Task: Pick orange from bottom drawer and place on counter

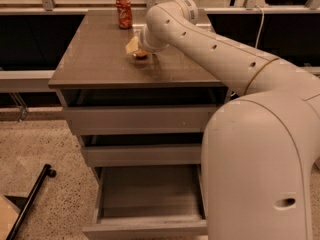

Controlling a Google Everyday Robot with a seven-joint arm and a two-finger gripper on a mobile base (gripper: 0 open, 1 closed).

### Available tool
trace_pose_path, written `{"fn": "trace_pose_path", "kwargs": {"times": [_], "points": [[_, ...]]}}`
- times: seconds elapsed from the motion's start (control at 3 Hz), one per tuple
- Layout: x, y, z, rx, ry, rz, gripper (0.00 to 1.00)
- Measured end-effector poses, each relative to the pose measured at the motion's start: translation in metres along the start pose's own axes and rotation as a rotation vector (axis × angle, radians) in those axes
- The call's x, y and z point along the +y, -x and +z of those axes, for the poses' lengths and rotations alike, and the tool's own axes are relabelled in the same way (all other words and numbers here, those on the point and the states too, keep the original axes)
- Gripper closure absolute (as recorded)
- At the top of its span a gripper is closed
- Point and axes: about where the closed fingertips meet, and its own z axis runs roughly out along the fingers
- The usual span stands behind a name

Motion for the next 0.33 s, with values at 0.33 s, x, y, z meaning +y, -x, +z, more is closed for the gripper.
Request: {"fn": "trace_pose_path", "kwargs": {"times": [0.33], "points": [[-0.0031,-0.0011,0.0025,0.002,-0.055,-0.023,0.0]]}}
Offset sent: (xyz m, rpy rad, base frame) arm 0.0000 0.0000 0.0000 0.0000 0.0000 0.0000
